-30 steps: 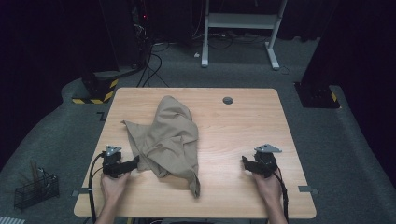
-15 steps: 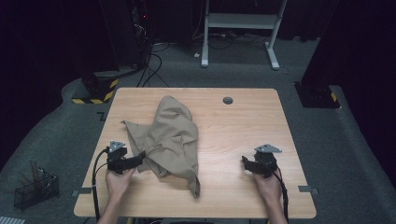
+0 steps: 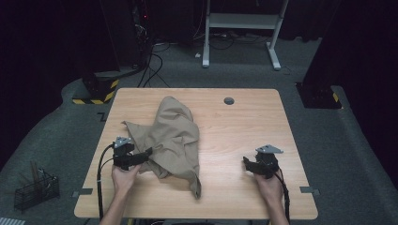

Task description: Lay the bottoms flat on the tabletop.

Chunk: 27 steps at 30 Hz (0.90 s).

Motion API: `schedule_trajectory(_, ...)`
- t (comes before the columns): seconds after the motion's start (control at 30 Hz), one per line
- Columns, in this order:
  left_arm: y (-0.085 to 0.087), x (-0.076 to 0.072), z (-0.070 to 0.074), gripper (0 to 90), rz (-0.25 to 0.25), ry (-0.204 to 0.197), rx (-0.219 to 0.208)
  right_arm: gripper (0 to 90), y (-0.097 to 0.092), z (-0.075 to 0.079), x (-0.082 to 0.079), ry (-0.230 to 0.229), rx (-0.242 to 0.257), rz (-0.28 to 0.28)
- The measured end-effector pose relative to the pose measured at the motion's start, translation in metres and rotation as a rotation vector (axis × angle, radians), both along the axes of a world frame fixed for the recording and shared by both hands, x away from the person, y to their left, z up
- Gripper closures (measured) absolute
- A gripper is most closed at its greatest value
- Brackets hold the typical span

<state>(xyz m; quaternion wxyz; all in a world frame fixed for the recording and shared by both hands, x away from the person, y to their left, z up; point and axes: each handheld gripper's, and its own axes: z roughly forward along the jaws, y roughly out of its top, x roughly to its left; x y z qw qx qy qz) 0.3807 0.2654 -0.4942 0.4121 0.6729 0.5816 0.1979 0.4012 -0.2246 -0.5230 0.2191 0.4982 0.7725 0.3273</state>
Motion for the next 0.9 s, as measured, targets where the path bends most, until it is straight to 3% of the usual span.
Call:
schedule_trajectory(0.3,-0.015,0.013,-0.001,16.2,-0.044,0.011,0.011,30.5,0.000,0.000,0.000,0.000,0.000,0.001)
schedule_trajectory(0.7,-0.030,0.025,-0.017,18.8,-0.075,0.051,0.037,30.5,0.000,0.000,0.000,-0.001,-0.001,0.002)
schedule_trajectory(0.83,-0.038,0.025,-0.023,19.6,-0.105,0.058,0.088,30.5,0.000,0.000,0.000,-0.001,-0.001,0.002)
schedule_trajectory(0.9,-0.040,0.026,-0.025,19.6,-0.105,0.056,0.090,30.5,0.000,0.000,0.000,-0.001,-0.001,0.003)
